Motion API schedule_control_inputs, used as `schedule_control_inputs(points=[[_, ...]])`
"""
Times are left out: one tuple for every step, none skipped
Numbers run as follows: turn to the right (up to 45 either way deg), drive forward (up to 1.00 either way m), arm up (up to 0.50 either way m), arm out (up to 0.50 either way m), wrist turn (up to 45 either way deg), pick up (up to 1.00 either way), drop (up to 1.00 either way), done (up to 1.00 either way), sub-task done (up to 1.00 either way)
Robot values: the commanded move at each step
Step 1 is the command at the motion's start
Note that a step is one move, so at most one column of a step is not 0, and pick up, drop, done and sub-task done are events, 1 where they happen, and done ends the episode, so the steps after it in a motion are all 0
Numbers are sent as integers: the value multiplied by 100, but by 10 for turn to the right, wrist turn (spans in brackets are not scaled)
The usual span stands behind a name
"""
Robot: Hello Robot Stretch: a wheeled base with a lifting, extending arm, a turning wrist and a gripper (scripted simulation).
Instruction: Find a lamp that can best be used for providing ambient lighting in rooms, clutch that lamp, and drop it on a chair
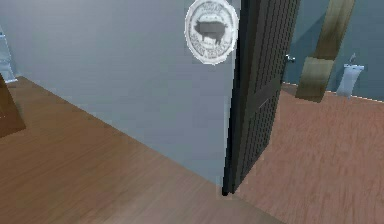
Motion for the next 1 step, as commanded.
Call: schedule_control_inputs(points=[[0, 0, 40, 0, 0, 0, 0, 0, 0]])
